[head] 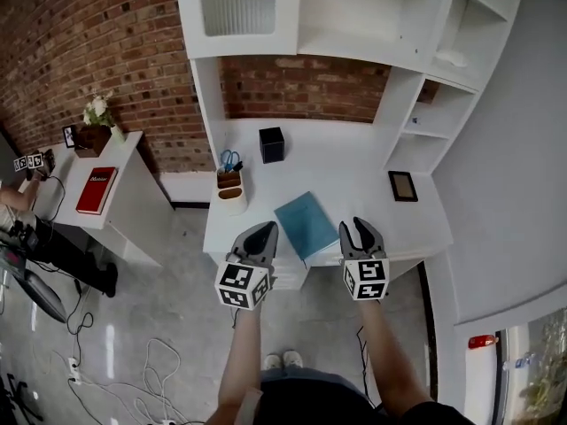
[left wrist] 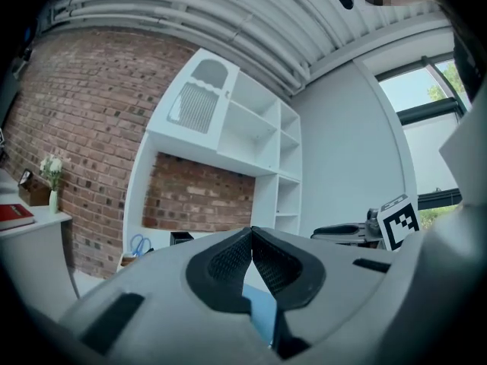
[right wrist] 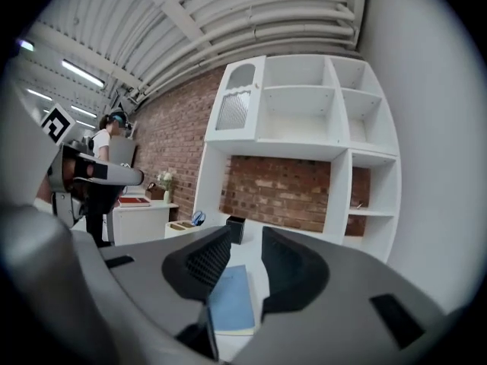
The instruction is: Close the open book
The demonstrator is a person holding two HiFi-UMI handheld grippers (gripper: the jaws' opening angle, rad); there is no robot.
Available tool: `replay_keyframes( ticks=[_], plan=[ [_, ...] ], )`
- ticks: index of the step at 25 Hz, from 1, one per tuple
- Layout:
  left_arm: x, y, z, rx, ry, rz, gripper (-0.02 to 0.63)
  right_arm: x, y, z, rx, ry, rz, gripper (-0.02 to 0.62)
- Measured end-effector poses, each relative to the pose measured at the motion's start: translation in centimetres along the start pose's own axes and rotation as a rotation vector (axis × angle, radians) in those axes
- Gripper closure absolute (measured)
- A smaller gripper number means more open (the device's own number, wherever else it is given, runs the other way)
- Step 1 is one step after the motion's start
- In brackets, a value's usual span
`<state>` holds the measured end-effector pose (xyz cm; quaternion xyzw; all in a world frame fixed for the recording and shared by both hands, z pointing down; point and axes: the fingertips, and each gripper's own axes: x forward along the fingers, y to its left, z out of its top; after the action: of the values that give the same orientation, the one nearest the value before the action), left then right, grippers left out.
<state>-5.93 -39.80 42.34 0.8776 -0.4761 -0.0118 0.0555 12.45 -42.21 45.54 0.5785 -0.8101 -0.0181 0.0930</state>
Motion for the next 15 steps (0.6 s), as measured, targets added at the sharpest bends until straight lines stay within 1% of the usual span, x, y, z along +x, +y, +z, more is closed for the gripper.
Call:
replay_keyframes(
  ticks=[2, 5, 7, 12, 15],
  plan=[
    [0.2, -0.8, 1.3, 0.013, -0.021, -0.008, 0.598, -1.3, -0.5, 1.7, 0.013, -0.044, -0.019, 0.483],
    [0.3, -1.8, 2.8, 0.032, -0.048, -0.01, 0.598, -3.0, -0.9, 3.6, 0.035, -0.107, -0.043, 0.534],
    [0.2, -2.4, 3.6, 0.047, -0.062, -0.011, 0.598, -3.9, -1.0, 4.5, 0.043, -0.133, -0.055, 0.546],
    [0.2, -4.0, 4.9, 0.071, -0.071, -0.033, 0.598, -6.1, -1.8, 5.5, 0.11, -0.161, -0.11, 0.592],
    [-0.1, -4.4, 5.1, 0.07, -0.076, -0.04, 0.598, -6.6, -1.7, 5.4, 0.123, -0.155, -0.12, 0.595]
  ],
)
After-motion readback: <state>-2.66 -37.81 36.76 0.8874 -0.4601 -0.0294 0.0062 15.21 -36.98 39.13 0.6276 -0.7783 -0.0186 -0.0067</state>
